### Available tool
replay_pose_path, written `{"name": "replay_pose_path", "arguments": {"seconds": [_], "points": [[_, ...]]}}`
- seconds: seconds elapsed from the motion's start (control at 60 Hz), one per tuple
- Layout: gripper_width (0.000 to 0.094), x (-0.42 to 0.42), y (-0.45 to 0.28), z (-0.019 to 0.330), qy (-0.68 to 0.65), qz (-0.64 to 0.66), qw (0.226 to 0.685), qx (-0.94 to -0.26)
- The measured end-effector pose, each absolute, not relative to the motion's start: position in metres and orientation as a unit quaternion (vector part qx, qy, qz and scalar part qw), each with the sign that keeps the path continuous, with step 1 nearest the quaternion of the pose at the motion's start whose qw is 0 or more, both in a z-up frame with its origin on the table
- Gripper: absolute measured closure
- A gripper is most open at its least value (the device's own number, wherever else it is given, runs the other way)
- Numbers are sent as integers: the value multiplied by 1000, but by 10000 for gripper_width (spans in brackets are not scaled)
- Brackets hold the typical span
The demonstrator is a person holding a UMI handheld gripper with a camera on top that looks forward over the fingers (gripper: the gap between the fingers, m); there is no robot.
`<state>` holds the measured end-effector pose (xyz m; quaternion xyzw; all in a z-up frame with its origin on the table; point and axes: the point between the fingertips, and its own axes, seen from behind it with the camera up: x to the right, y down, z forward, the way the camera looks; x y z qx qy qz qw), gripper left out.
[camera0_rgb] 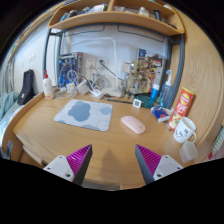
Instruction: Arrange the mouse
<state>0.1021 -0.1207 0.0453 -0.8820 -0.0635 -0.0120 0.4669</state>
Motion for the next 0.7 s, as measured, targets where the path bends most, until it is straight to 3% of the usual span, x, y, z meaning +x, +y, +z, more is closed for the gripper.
{"name": "replay_pose_path", "arguments": {"seconds": [0.25, 0.7], "points": [[68, 171, -53, 16, -57, -21, 451, -890], [84, 196, 70, -14, -54, 20, 425, -903]]}}
